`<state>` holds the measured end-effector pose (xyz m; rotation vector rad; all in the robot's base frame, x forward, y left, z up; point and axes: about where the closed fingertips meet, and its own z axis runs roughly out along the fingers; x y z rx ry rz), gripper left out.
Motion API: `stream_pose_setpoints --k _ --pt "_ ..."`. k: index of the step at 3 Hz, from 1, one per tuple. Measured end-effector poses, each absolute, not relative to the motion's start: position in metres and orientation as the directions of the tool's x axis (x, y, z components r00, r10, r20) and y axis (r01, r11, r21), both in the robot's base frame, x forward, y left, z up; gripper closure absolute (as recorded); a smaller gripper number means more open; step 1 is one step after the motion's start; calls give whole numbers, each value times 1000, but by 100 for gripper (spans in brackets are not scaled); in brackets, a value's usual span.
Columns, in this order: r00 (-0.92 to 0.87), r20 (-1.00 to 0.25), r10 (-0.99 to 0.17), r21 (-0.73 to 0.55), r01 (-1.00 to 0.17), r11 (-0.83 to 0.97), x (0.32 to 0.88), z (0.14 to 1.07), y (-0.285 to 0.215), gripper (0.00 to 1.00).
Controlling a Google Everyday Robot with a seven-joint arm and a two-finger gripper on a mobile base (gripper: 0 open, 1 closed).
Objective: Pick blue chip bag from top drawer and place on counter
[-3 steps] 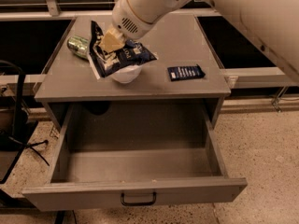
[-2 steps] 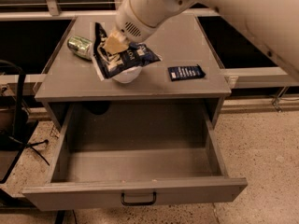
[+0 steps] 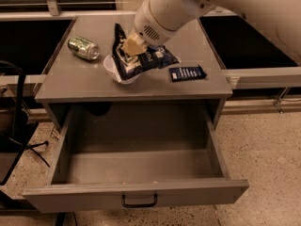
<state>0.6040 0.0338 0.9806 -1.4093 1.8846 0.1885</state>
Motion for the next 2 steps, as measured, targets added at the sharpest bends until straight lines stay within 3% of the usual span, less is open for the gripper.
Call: stream_pose_setpoints --k 2 --pt "-151 -635 -758 -313 -847 431 579 978 2 100"
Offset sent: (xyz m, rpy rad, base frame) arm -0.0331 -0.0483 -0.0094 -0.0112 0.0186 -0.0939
